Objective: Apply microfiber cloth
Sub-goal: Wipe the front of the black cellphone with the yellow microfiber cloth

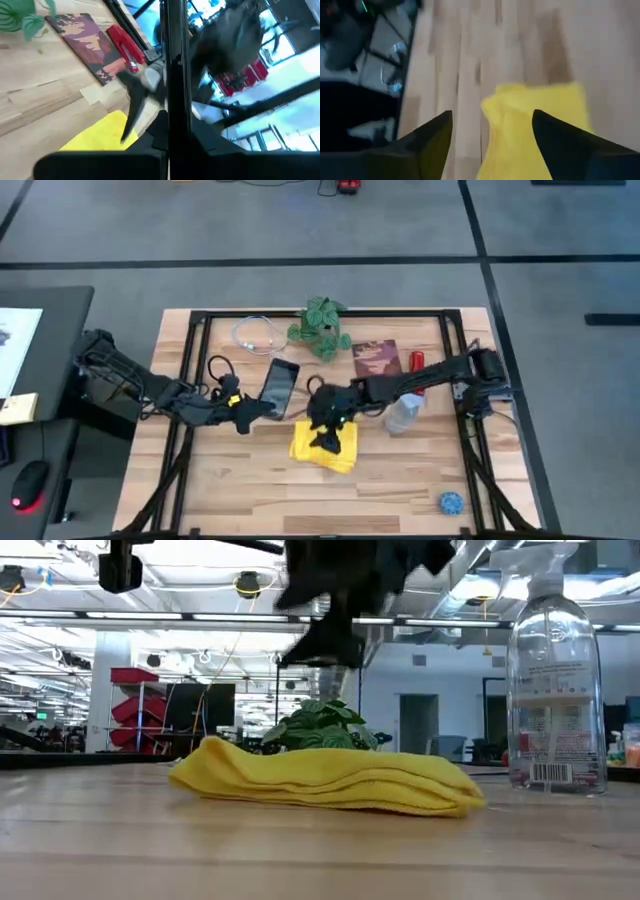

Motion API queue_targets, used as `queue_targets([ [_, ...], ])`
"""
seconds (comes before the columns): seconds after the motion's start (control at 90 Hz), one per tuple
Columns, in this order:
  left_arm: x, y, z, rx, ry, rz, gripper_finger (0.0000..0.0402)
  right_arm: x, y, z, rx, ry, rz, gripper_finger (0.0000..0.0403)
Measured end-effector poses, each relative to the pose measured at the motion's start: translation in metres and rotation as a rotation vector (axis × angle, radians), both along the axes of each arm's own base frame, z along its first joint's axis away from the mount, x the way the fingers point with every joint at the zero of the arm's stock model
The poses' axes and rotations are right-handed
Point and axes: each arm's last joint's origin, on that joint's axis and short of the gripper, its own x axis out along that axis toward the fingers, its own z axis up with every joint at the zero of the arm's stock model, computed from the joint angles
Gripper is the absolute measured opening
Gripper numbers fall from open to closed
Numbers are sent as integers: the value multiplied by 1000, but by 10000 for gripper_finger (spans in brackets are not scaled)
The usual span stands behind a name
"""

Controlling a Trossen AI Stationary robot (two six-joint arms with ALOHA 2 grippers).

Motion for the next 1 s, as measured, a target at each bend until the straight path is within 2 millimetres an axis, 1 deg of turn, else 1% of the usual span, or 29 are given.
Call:
queue_targets([
  [0.133,-2,-6,3,62,-17,-46,6,-19,-21,49,-36,-147,-123,261],
  [0.222,-2,-10,10,137,-69,-85,6,-28,-33,76,-24,-261,-170,260],
  [0.356,-2,-13,24,274,-162,-107,6,-33,-46,104,55,-437,-241,260],
  [0.456,-2,-13,30,353,-200,-97,6,-32,-47,119,116,-575,-237,260],
  [0.533,-3,-12,33,390,-210,-72,6,-31,-43,128,134,-671,-213,260],
  [0.611,-3,-11,33,409,-205,-55,6,-31,-40,133,145,-729,-197,260],
  [0.767,0,-13,32,415,-200,-42,6,-29,-31,134,157,-757,-173,260],
  [0.878,6,-17,30,436,-211,-40,6,-26,-30,135,159,-768,-170,260],
  [1.0,15,-23,25,447,-215,-39,6,-15,-26,138,155,-777,-157,259],
])
